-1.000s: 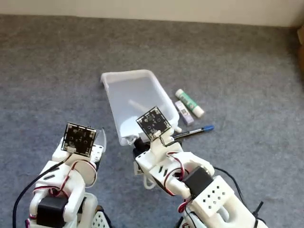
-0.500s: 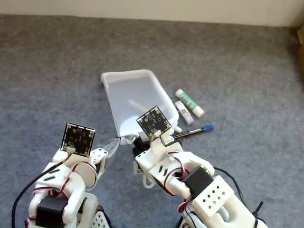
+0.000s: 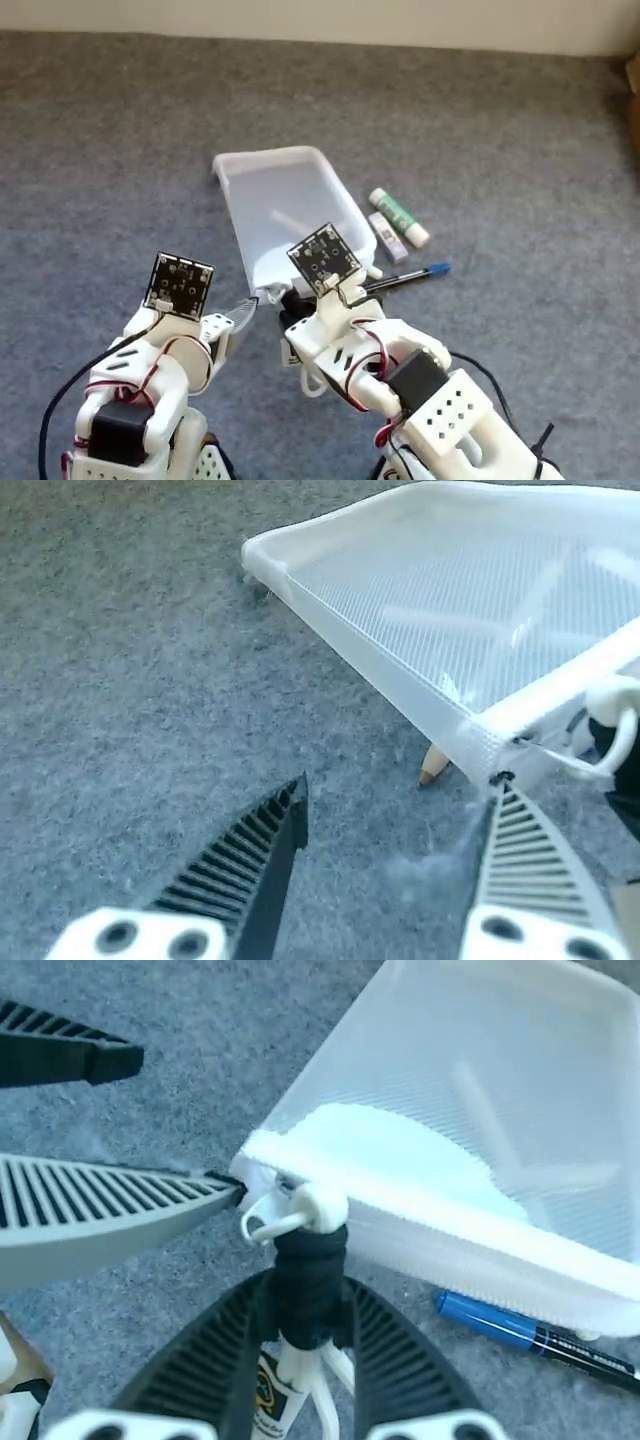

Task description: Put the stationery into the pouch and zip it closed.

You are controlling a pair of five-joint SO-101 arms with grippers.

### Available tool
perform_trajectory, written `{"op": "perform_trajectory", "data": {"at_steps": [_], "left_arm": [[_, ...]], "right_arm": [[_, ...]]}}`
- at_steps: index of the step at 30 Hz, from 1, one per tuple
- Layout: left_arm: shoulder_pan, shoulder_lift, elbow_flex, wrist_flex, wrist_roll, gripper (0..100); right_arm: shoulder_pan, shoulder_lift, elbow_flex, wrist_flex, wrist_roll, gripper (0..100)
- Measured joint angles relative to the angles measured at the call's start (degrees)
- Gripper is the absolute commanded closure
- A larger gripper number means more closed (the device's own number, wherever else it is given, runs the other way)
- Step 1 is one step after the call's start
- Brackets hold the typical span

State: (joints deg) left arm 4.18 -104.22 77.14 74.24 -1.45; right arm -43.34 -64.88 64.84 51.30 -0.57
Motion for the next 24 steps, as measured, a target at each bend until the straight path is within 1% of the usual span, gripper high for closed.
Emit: {"op": "perform_trajectory", "data": {"at_steps": [6, 11, 16, 24], "left_arm": [[0.09, 0.0, 0.35, -0.97, 0.18, 73], [0.09, 0.0, 0.35, -0.97, 1.85, 73], [1.85, 0.0, 0.35, -0.97, 1.85, 73], [1.67, 0.0, 0.7, -1.05, 1.85, 73]], "right_arm": [[-0.7, 0.0, 0.0, 0.0, 0.0, 99.4], [-1.76, 0.0, 0.0, 0.0, 0.0, 99.4], [-1.93, 0.0, 0.0, 0.0, 0.0, 99.4], [-1.93, 0.0, 0.0, 0.53, 0.0, 99.4]]}}
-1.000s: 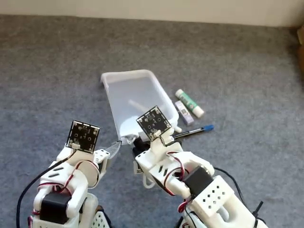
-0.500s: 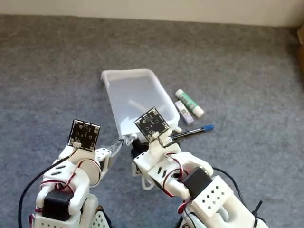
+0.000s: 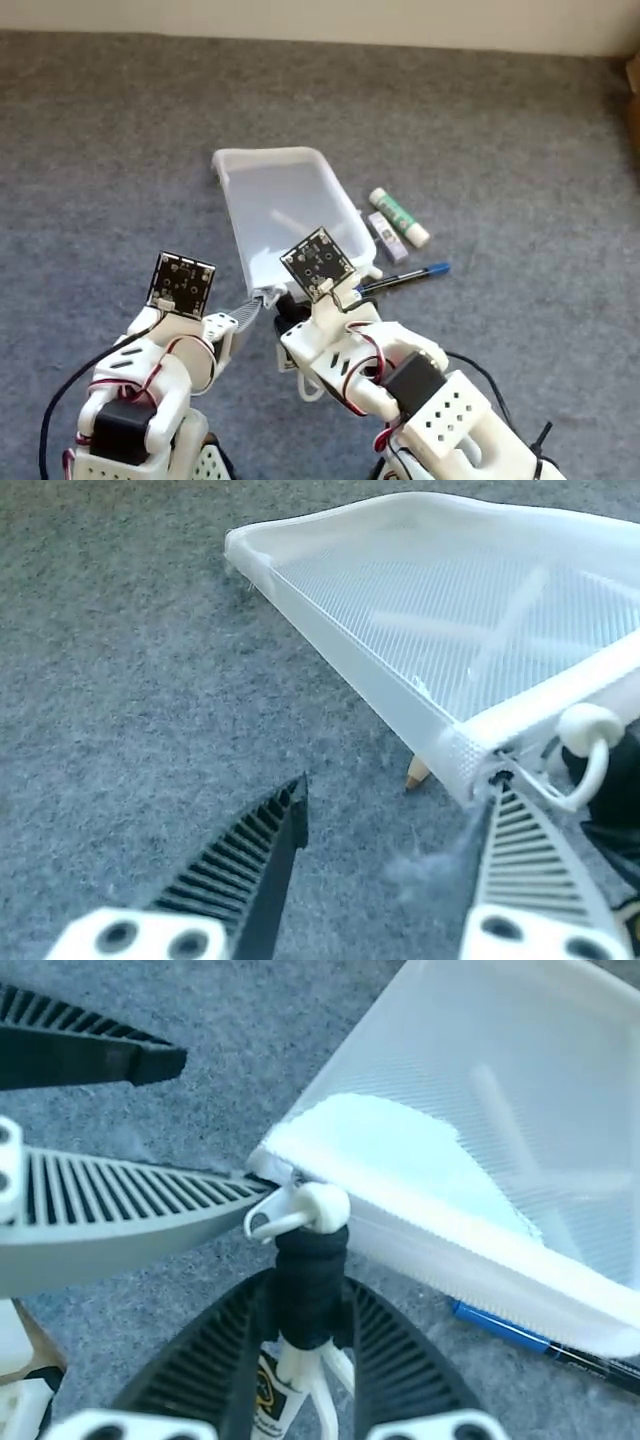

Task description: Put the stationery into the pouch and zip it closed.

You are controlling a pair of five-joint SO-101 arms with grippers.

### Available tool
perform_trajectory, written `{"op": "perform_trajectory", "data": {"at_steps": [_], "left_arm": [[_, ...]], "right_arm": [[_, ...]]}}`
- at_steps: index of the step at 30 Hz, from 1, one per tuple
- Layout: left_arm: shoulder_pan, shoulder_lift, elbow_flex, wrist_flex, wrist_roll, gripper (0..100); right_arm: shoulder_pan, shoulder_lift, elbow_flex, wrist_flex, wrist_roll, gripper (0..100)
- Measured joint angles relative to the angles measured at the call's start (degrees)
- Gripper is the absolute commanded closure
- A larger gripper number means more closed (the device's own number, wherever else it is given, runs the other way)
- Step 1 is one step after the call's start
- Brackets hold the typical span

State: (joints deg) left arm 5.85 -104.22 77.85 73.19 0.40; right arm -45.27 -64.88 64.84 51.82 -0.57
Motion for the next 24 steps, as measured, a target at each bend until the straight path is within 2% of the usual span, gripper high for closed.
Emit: {"op": "perform_trajectory", "data": {"at_steps": [6, 14, 24], "left_arm": [[-1.85, 0.0, 0.7, -0.53, 0.0, 74], [-2.46, 0.09, 4.22, -6.86, 0.09, 84], [-2.46, 0.09, 4.31, -7.38, 0.09, 92]], "right_arm": [[-0.09, 0.0, 0.0, 1.32, 0.0, 99.4], [-0.09, 0.0, 0.0, 1.32, 0.0, 99.4], [-0.35, -0.09, 0.0, 1.32, 0.0, 99.4]]}}
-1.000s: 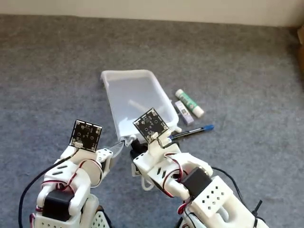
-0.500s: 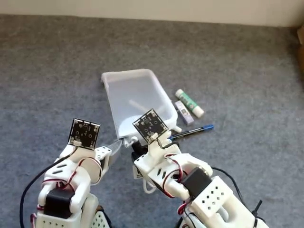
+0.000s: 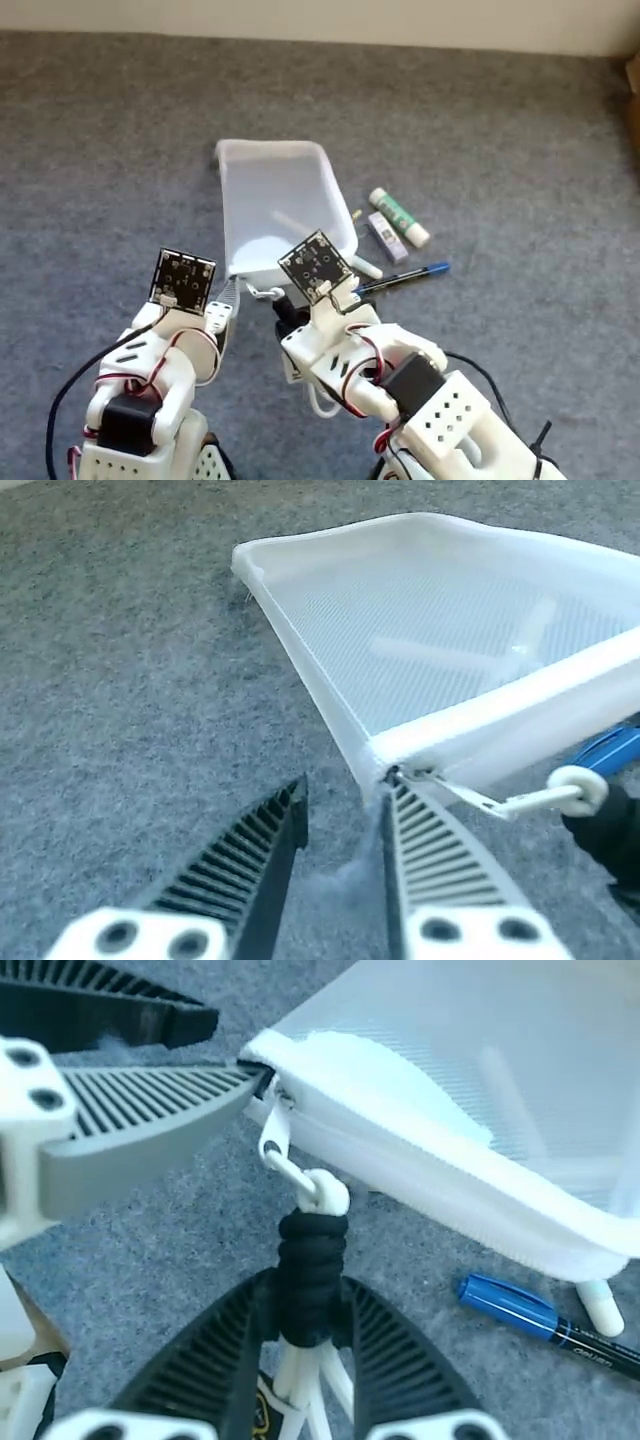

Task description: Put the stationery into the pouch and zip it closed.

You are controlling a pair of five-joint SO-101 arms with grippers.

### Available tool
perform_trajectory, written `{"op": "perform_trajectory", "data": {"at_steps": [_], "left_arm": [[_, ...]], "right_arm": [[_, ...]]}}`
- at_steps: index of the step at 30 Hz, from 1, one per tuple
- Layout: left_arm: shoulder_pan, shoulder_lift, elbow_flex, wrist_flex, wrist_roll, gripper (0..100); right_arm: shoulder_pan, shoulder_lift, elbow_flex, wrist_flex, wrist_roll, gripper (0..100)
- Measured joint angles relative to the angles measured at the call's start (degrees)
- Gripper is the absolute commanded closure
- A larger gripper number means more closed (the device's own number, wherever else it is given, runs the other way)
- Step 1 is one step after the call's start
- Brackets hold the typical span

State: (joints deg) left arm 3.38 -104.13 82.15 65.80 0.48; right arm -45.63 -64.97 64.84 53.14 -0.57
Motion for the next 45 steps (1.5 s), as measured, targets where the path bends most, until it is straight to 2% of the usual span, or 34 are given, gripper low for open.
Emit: {"op": "perform_trajectory", "data": {"at_steps": [5, 10, 15, 23, 45], "left_arm": [[0.0, 0.18, 0.0, 0.0, -2.2, 97], [0.09, 0.44, 0.0, 0.0, -3.08, 97], [0.0, 0.44, 0.0, 0.0, -3.08, 97], [-5.1, 0.53, 0.0, 0.0, -3.16, 97], [-8.26, 0.53, 0.0, 0.0, -3.16, 97]], "right_arm": [[0.0, -0.44, 0.0, 1.76, 0.0, 99.4], [0.18, -0.44, 0.0, 1.93, 0.0, 99.4], [3.6, -0.53, 0.0, 2.11, 0.0, 99.4], [7.56, -0.53, 0.0, 2.46, 0.0, 99.4], [18.81, -0.53, 0.0, 2.55, 0.09, 99.4]]}}
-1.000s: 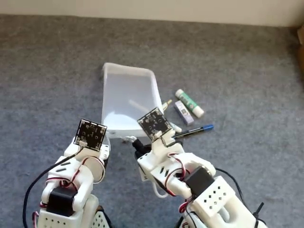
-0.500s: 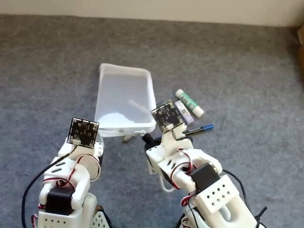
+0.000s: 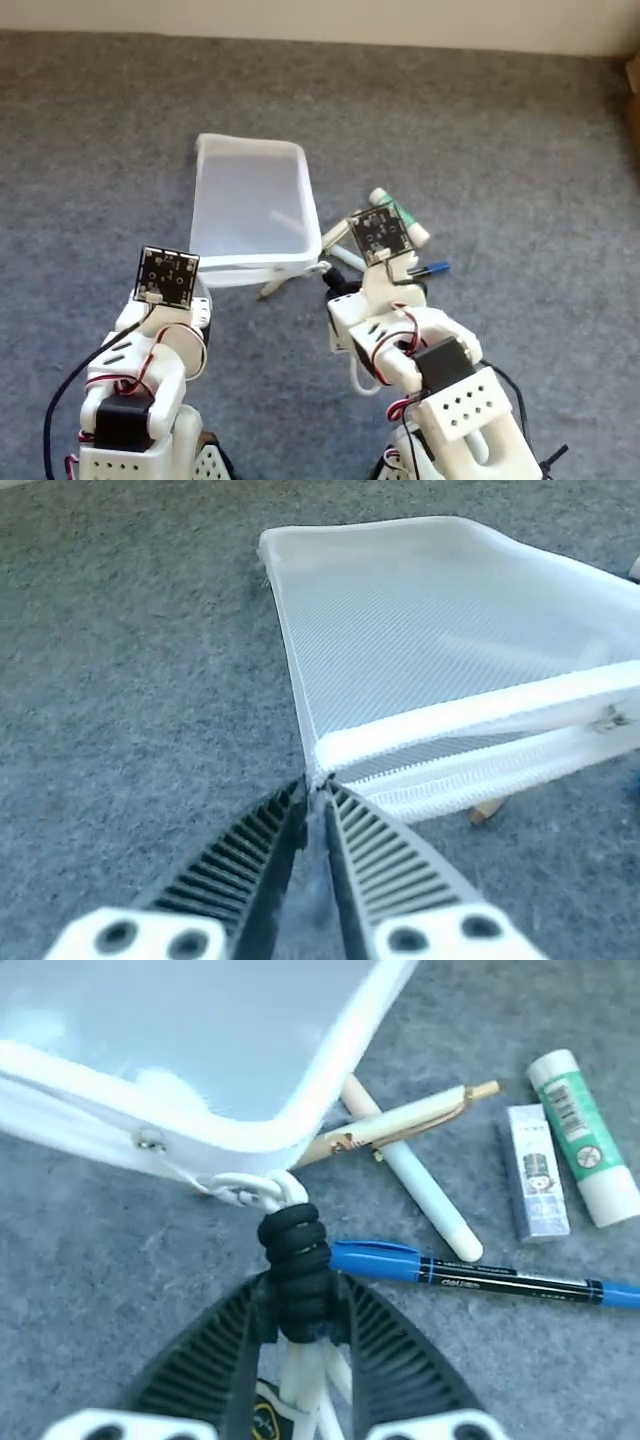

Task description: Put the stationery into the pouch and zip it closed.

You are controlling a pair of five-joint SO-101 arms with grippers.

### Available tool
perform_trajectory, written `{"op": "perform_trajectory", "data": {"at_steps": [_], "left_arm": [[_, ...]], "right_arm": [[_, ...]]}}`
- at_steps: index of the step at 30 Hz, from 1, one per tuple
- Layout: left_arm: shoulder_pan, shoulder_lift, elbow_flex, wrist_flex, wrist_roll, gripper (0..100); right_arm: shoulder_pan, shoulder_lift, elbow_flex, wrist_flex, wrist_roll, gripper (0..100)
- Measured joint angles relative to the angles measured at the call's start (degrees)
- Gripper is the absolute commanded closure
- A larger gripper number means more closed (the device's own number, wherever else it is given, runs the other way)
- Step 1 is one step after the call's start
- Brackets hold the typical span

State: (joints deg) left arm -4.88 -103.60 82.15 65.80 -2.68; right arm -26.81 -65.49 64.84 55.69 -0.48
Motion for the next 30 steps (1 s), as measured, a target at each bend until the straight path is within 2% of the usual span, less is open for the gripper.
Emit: {"op": "perform_trajectory", "data": {"at_steps": [8, 24, 30], "left_arm": [[-2.2, 0.0, 0.0, -0.18, 0.0, 97], [-2.37, 0.0, 0.0, -0.26, 0.0, 97], [-2.81, -0.18, 0.0, -0.26, -0.09, 96]], "right_arm": [[3.87, 0.0, 0.0, 0.0, -2.11, 99.4], [4.4, 0.0, -0.88, 1.76, -2.46, 99.4], [-0.88, 0.0, -4.66, 6.77, -2.46, 99.4]]}}
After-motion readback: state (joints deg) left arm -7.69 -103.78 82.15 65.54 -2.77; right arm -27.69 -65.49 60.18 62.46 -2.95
